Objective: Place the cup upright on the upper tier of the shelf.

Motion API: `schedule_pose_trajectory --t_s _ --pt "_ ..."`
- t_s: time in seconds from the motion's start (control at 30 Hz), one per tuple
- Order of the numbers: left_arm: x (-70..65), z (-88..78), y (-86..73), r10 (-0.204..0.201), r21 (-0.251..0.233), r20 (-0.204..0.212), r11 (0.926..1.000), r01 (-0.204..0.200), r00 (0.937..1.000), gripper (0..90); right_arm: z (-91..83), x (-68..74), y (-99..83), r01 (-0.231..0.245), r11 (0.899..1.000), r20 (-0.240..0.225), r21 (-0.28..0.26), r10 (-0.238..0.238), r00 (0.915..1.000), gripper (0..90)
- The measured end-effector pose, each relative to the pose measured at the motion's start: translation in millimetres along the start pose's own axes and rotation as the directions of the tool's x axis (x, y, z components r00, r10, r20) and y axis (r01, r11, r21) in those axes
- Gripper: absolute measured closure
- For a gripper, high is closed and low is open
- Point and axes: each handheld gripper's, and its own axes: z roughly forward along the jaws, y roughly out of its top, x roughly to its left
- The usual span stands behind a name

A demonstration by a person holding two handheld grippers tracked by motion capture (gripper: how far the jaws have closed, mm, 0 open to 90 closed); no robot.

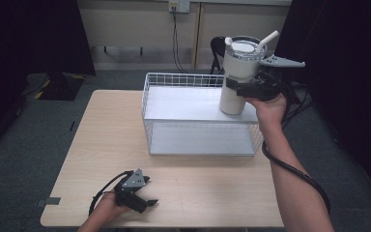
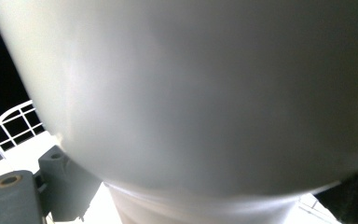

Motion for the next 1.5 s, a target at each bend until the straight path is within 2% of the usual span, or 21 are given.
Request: schedule_pose_trajectory --t_s 0.63,1.13,1.27,1.5 --pt "0.0 0.0 0.0 0.000 0.000 0.000 1.0000 0.000 1.0000 13.1 11.4 -0.5 -5.3 -0.009 1.000 0.009 -0.001 0.009 0.9999 9.3" --pt "0.0 0.0 0.0 0.000 0.000 0.000 1.0000 0.000 1.0000 13.0 11.2 -0.7 -9.0 0.001 1.000 0.006 -0.023 0.000 1.0000 9.0" --pt "0.0 0.0 0.0 0.000 0.000 -0.001 1.0000 0.000 1.0000 13.1 10.7 -0.4 -10.1 -0.010 1.000 0.009 -0.027 0.010 0.9999 8.9" --pt "0.0 0.0 0.0 0.000 0.000 -0.001 1.0000 0.000 1.0000 13.0 9.2 -0.3 -12.2 0.008 0.999 0.003 -0.034 -0.007 1.0000 8.7"
